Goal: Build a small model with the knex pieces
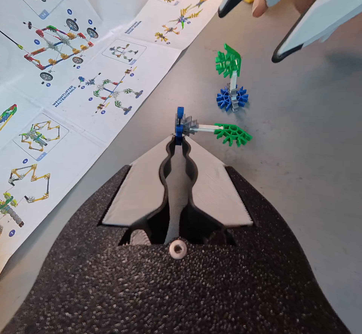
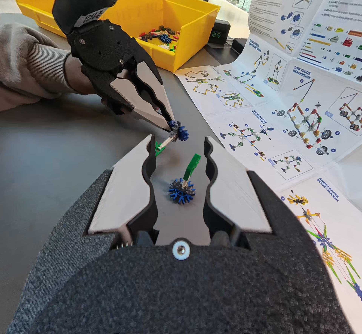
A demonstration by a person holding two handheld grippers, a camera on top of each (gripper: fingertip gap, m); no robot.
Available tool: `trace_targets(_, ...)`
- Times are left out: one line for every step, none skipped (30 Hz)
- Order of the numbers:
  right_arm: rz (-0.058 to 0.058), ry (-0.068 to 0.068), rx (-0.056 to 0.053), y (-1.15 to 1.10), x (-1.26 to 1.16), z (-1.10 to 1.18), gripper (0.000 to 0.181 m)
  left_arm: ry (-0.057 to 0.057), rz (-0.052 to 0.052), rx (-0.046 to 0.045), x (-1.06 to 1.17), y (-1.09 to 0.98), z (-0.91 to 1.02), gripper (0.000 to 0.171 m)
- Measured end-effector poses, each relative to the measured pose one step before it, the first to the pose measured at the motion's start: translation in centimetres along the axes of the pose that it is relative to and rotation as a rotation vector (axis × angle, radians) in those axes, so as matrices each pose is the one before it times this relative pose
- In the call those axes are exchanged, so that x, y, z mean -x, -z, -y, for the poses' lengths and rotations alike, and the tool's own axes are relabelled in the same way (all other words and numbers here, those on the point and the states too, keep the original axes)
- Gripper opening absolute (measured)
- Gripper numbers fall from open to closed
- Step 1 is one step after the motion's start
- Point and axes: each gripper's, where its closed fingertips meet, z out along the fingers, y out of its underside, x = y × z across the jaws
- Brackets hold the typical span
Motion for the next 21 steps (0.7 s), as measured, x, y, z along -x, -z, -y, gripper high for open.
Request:
trace_targets(0.005,0.0059,-0.0133,0.091,0.347,0.479,0.048,0.0255,-0.0067,-0.03562,0.106,0.485,0.577,0.006)
trace_targets(0.0042,0.001,-0.0096,0.053,0.351,0.417,0.047,0.0183,0.0009,-0.03581,0.174,0.509,0.595,0.006)
trace_targets(0.0118,-0.0066,-0.0054,-0.025,0.475,0.329,0.046,0.0024,0.0109,-0.04183,0.202,0.548,0.702,0.006)
trace_targets(0.016,-0.0167,-0.0004,-0.124,0.561,0.214,0.045,-0.0101,0.0196,-0.04457,0.226,0.552,0.798,0.006)
trace_targets(0.0115,-0.0261,0.0015,-0.229,0.524,0.092,0.043,-0.0142,0.0277,-0.04665,0.281,0.531,0.896,0.006)
trace_targets(0.0156,-0.0382,0.0018,-0.304,0.573,0.001,0.041,-0.02,0.0335,-0.05795,0.289,0.53,1.094,0.006)
trace_targets(0.0257,-0.0542,-0.0027,-0.35,0.636,-0.026,0.04,-0.026,0.0334,-0.0583,0.237,0.509,1.144,0.006)
trace_targets(0.0343,-0.0633,-0.0144,-0.311,0.662,0.073,0.04,-0.0336,0.0316,-0.0549,0.146,0.489,1.128,0.006)
trace_targets(0.0306,-0.0638,-0.0226,-0.261,0.489,0.113,0.04,-0.0361,0.0243,-0.04589,0.02,0.409,1.003,0.006)
trace_targets(0.0282,-0.0579,-0.0233,-0.203,0.349,0.112,0.041,-0.0343,0.018,-0.03265,-0.081,0.311,0.794,0.006)
trace_targets(0.0301,-0.0506,-0.0248,-0.13,0.313,0.157,0.042,-0.0316,0.0145,-0.02018,-0.15,0.201,0.564,0.006)
trace_targets(0.0412,-0.0489,-0.0317,-0.029,0.418,0.324,0.041,-0.0319,0.0094,-0.01225,-0.245,0.106,0.396,0.006)
trace_targets(0.0493,-0.0474,-0.0324,0.046,0.508,0.381,0.034,-0.032,0.0058,-0.0074,-0.289,0.039,0.27,0.006)
trace_targets(0.0444,-0.046,-0.0265,0.089,0.402,0.302,0.025,-0.0291,0.011,-0.00336,-0.199,-0.009,0.181,0.007)
trace_targets(0.0211,-0.0391,-0.0138,0.082,0.033,0.104,0.018,-0.0207,0.0143,-0.01161,-0.049,0.04,0.284,0.007)
trace_targets(0.0073,-0.0223,-0.0025,0.083,-0.166,-0.066,0.011,-0.01,0.0013,-0.01183,-0.123,0.057,0.28,0.007)
trace_targets(0.0089,-0.013,-0.0018,0.077,-0.108,-0.02,0.01,-0.0059,0.0037,-0.00145,-0.015,0.007,0.1,0.007)
trace_targets(0.0145,-0.0134,-0.0083,0.101,0.008,0.12,0.01,-0.0077,0.0026,0.00582,0.011,-0.017,-0.072,0.007)
trace_targets(0.0185,-0.0143,-0.0165,0.109,0.108,0.261,0.01,-0.0089,0.0047,-0.00179,0.046,0.04,0.001,0.007)
trace_targets(0.0155,-0.0152,-0.0136,0.09,0.101,0.215,0.01,-0.0039,0.0004,-0.00727,0.016,0.082,0.098,0.007)
trace_targets(0.013,-0.0165,-0.0029,0.044,0.065,0.07,0.012,-0.0002,-0.0011,-0.0052,-0.002,0.065,0.123,0.007)
